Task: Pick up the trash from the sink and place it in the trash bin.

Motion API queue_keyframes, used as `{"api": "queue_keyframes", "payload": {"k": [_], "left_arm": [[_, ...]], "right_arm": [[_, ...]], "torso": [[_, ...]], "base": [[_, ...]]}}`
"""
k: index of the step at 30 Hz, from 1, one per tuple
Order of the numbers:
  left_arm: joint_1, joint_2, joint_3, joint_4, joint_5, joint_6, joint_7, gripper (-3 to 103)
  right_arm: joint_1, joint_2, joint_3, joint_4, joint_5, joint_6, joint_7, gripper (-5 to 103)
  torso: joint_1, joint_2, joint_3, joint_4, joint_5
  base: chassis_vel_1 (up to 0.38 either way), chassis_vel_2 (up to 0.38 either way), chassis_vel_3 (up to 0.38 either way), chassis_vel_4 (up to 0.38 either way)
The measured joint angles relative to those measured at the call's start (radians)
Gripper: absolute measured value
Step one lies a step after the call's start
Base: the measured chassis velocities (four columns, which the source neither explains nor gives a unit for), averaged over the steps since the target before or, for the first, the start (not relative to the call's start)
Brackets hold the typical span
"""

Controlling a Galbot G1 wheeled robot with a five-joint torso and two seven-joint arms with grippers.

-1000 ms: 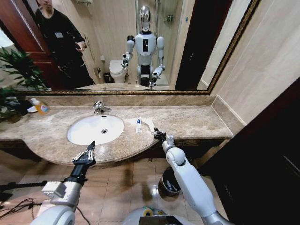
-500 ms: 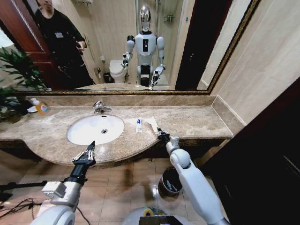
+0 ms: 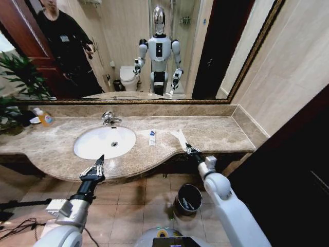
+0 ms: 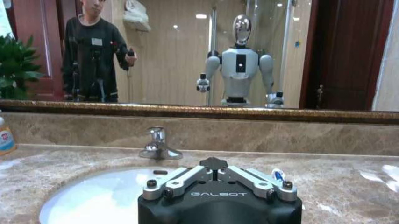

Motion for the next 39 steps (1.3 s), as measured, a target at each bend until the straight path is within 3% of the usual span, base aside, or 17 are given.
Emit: {"api": "queue_keyframes", "payload": {"k": [10, 19, 21, 26, 39], "left_arm": [[0.000, 0.000, 0.000, 0.000, 0.000, 0.000, 0.000, 0], [0.000, 0.000, 0.000, 0.000, 0.000, 0.000, 0.000, 0], [0.000, 0.000, 0.000, 0.000, 0.000, 0.000, 0.000, 0], [0.000, 0.000, 0.000, 0.000, 0.000, 0.000, 0.000, 0], [0.000, 0.000, 0.000, 0.000, 0.000, 0.000, 0.000, 0]], "right_arm": [[-0.221, -0.003, 0.124, 0.102, 0.035, 0.060, -0.034, 0], [-0.424, 0.023, 0.194, 0.092, 0.058, 0.191, -0.084, 0], [-0.455, 0.037, 0.191, 0.059, 0.030, 0.248, -0.088, 0], [-0.408, 0.077, 0.168, -0.100, -0.063, 0.316, -0.099, 0], [-0.203, 0.129, 0.113, -0.475, -0.083, 0.299, -0.096, 0]], "torso": [[0.000, 0.000, 0.000, 0.0001, -0.0001], [0.000, 0.000, 0.000, 0.0000, 0.0000], [0.000, 0.000, 0.000, 0.0000, -0.0002], [0.000, 0.000, 0.000, 0.0001, -0.0002], [0.000, 0.000, 0.000, 0.0002, -0.0003]], "base": [[0.000, 0.000, 0.000, 0.000], [0.000, 0.000, 0.000, 0.000], [0.000, 0.000, 0.000, 0.000], [0.000, 0.000, 0.000, 0.000], [0.000, 0.000, 0.000, 0.000]]}}
